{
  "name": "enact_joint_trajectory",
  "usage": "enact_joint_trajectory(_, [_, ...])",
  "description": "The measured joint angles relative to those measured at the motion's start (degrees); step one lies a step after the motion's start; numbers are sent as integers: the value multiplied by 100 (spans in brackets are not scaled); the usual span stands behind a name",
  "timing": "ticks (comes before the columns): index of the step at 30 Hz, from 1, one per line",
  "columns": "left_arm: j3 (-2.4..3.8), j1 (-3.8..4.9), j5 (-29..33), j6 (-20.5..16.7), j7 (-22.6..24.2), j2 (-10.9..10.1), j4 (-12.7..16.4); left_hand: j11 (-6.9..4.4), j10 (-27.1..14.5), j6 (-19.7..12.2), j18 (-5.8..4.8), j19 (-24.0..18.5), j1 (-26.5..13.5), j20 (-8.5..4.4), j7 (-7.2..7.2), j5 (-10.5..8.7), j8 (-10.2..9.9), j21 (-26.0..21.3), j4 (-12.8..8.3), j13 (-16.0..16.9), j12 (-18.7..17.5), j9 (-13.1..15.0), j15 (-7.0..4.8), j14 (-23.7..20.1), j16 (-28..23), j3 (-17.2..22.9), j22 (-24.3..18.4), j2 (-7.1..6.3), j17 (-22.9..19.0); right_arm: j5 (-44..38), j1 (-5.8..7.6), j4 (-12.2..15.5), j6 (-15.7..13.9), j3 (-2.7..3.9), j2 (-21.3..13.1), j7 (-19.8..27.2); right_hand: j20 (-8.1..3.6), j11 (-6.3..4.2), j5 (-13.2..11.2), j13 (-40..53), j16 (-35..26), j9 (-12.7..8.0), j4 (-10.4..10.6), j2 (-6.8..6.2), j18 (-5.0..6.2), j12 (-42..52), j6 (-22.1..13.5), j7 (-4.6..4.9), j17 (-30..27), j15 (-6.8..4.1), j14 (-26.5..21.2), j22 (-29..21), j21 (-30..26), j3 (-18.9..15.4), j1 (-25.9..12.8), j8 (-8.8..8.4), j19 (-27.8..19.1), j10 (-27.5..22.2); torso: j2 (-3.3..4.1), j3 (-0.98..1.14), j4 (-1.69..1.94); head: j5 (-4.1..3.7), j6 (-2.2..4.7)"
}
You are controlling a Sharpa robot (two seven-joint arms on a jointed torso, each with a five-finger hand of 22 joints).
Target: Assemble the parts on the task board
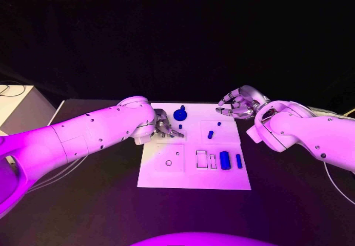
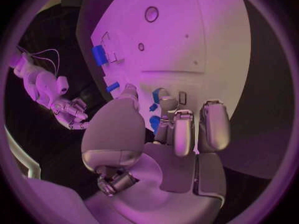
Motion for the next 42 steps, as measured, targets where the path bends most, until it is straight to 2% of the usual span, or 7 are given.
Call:
enact_joint_trajectory(12, [503, -46, 519, -567, 374, -344, 338, 334, -1203, -715, 154, -741, 709, 271, 349, 0, -387, -688, -14, -975, -510, -454, 297, -36, -573, 110, -1162, 262, 0, 11, -1, -52, -45, -1, -26, 49, 0, 0, 0, -1, -68, 23, 0, 0, 0, -158, -39, -2, 0, 0, 0, -1, -157, 0, 0, 0, 0, 0, -3, 4, 4, -27, 67])
enact_joint_trajectory(16, [584, -47, 557, -707, 558, -461, 425, 388, -1449, -788, 232, -972, 1563, 349, 421, 0, -554, -987, -32, -1120, -640, -802, 369, -212, -823, 797, -1591, 407, 3, 42, -2, -81, -99, -1, -35, 143, 0, 3, 0, -1, -191, 53, -2, 0, 93, -405, -39, -2, 0, 0, 0, -1, -382, 2, 0, 0, 0, -24, -3, 7, 7, -29, 90])
enact_joint_trajectory(20, [612, -50, 526, -859, 902, -495, 438, 508, -1822, -784, 448, -1607, 2435, 421, 528, 0, -952, -1692, -11, -1585, -1213, -1476, 466, -783, -1374, 1971, -2577, 134, -631, 132, -4, -142, -190, -4, -41, 355, -25, 5, 26, -1, -638, 135, -60, -4, 355, -1389, -66, -22, 0, 1, -1, -154, -1421, 182, 4, 66, -173, -697, 0, 7, 7, -31, 121])
enact_joint_trajectory(24, [579, -54, 321, -1113, 1468, -450, 368, 547, -1861, -629, 538, -1934, 2608, 478, 575, 0, -1194, -2056, -58, -2110, -1710, -2088, 516, -1183, -1663, 3252, -3056, -450, -1129, 278, -15, -222, -335, -6, -38, 708, -53, -8, 26, -850, -1321, 211, -148, -44, 552, -2955, -109, -36, -482, -25, -27, -1020, -2763, 472, 120, 110, -565, -1561, 3, 10, 3, -29, 148])
enact_joint_trajectory(27, [521, -73, 102, -1320, 1869, -394, 300, 557, -1850, -525, 539, -2037, 2608, 480, 569, 0, -1212, -2132, -159, -2355, -1945, -2290, 526, -1355, -1791, 3650, -3165, -641, -1370, 403, -29, -276, -432, -8, -32, 969, -45, 43, 25, -2133, -2310, 272, -238, -85, 760, -4555, -129, -38, -1418, -39, -373, -2207, -4409, 734, 161, 110, -992, -2199, 7, 10, -4, -27, 171])
enact_joint_trajectory(34, [299, -120, -513, -1837, 2725, -275, 55, 567, -1798, -380, 538, -2065, 2470, 492, 561, 1, -1382, -2061, -429, -2763, -2394, -2643, 537, -1449, -1843, 4056, -3081, -840, -1621, 694, -40, -386, -622, -10, -33, 1530, -11, 42, 25, -3382, -4510, 338, -486, -122, 892, -5767, -143, 6, -2933, 26, -1008, -3366, -5916, 1023, 199, 110, -1198, -2333, 9, 8, -7, -48, 204])
enact_joint_trajectory(42, [66, -144, -1254, -2047, 3200, -55, -251, 608, -1757, -198, 538, -1999, 2172, 515, 530, 1, -1592, -1888, -698, -3140, -2869, -2982, 552, -1448, -1781, 4023, -2811, -868, -1756, 897, -43, -445, -746, -10, -28, 1906, 30, 94, 25, -4580, -5171, 296, -689, -86, 892, -6756, -32, 78, -2869, 51, -970, -3719, -6275, 1067, 125, -35, -1092, -1986, 16, 5, -10, -65, 228])
